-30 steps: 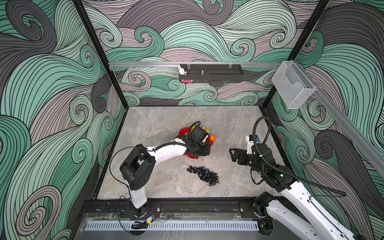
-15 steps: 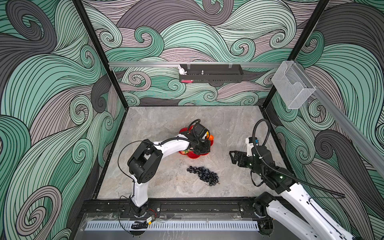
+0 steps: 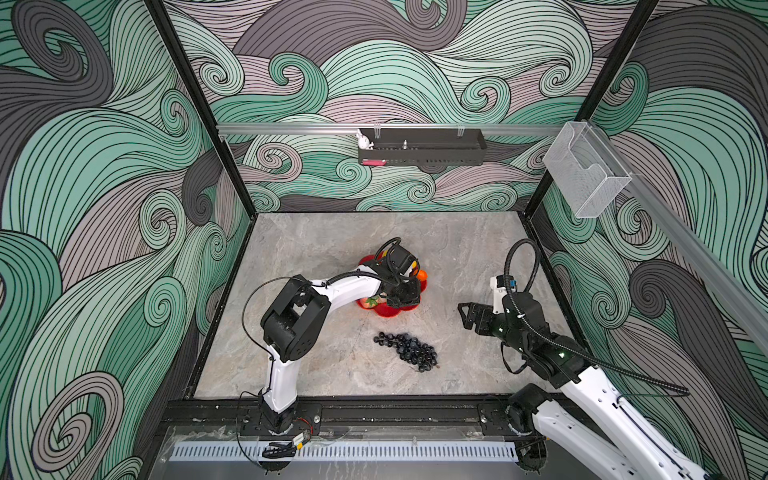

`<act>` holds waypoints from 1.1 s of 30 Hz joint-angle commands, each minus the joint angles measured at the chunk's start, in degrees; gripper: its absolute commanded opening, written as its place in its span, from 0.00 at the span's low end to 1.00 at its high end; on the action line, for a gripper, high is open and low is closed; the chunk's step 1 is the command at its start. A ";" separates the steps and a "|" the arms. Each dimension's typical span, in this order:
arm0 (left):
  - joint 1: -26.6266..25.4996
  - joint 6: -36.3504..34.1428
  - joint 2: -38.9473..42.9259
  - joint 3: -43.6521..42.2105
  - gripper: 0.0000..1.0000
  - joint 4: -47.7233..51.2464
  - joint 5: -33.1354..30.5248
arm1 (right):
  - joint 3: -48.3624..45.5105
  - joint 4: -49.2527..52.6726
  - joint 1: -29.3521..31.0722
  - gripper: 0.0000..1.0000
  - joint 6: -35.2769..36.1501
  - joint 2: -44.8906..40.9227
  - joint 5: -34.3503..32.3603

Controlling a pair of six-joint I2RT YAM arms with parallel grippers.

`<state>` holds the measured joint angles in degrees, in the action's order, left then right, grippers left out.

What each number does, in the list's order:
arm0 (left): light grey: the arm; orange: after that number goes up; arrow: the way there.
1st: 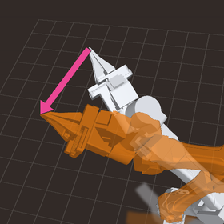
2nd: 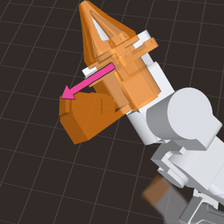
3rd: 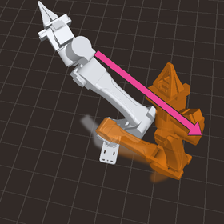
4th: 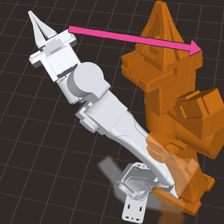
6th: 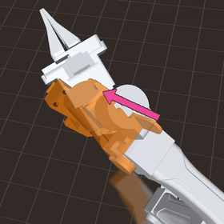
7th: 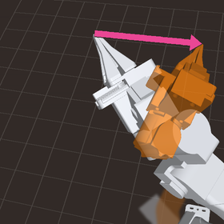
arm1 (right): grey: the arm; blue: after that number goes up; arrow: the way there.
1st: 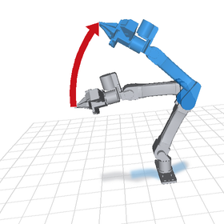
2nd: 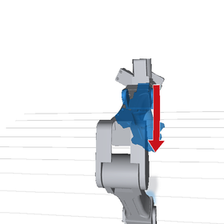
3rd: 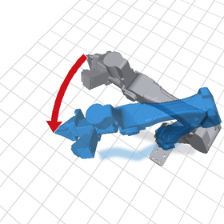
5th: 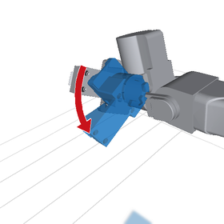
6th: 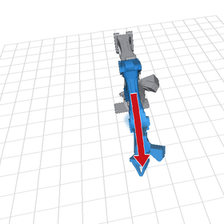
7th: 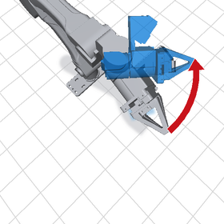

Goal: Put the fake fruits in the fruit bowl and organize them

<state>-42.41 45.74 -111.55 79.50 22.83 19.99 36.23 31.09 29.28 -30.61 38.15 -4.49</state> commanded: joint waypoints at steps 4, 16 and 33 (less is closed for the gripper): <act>0.40 0.14 1.03 1.49 0.19 2.09 -0.12 | -0.54 0.20 -0.20 0.91 -0.55 -0.27 0.05; 0.05 -1.95 7.83 -1.11 0.34 1.80 -1.04 | -0.45 0.09 -0.19 0.91 -0.52 0.33 0.62; -2.41 -15.09 47.76 -31.87 0.40 -0.08 -15.60 | -6.95 0.16 1.77 0.73 -3.56 2.89 13.92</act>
<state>-44.60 35.00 -70.13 50.54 22.74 10.55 31.66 30.94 29.93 -31.83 41.12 5.02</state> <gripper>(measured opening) 0.392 0.743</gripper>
